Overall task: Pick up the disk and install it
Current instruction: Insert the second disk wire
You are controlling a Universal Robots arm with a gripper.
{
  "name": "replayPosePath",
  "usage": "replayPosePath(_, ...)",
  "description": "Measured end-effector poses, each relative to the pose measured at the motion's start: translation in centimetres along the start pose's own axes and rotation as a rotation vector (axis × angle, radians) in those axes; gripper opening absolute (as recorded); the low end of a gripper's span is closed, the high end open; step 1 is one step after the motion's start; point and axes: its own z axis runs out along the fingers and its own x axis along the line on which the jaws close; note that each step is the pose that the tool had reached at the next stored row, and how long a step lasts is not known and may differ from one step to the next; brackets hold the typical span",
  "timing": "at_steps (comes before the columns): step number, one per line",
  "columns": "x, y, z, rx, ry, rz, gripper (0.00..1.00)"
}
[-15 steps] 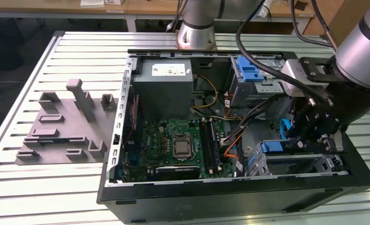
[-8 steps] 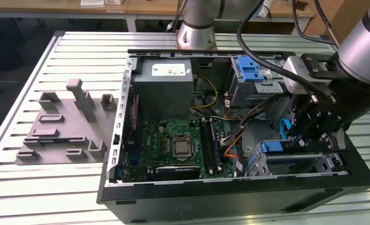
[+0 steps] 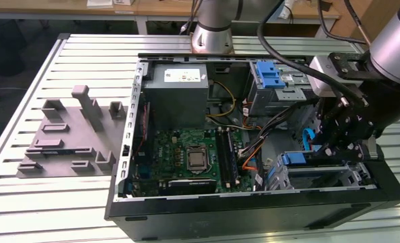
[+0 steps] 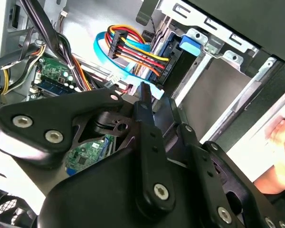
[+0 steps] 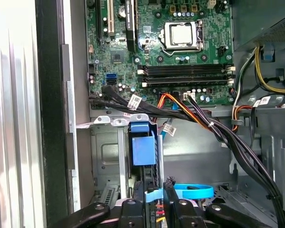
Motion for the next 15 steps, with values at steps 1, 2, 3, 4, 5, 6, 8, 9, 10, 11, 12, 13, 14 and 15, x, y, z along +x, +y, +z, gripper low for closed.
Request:
replayPosePath(1, 0.00, 0.00, -0.12, 0.0000, -0.0001, 0.000, 0.31)
replayPosePath(2, -0.01, 0.00, -0.23, 0.0000, 0.0000, 0.000, 0.29)
replayPosePath(3, -0.01, 0.00, -0.31, 0.0000, -0.0001, 0.000, 0.29)
replayPosePath(4, -0.02, 0.00, -0.40, -0.0001, -0.0001, 0.000, 0.23)
replayPosePath(5, -0.02, 0.00, -0.47, -0.0001, 0.0000, 0.000, 0.17)
replayPosePath(6, -0.02, 0.00, -0.53, -0.0001, -0.0001, 0.000, 0.11)
replayPosePath(8, -0.02, 0.00, -0.54, -0.0001, -0.0003, 0.000, 0.11)
replayPosePath(9, -0.02, 0.01, -0.54, -0.0001, -0.0003, 0.000, 0.11)
replayPosePath(10, -0.02, 0.00, -0.55, -0.0002, -0.0001, 0.000, 0.11)
replayPosePath(11, -0.02, 0.01, -0.55, -0.0002, -0.0001, 0.000, 0.11)
replayPosePath(12, -0.02, 0.00, -0.55, -0.0002, 0.0000, 0.000, 0.11)
replayPosePath(13, -0.02, 0.01, -0.55, -0.0002, 0.0000, 0.000, 0.11)
replayPosePath(14, -0.02, 0.00, -0.55, -0.0002, 0.0000, 0.000, 0.11)
replayPosePath(15, -0.02, 0.00, -0.55, -0.0002, 0.0000, 0.000, 0.11)
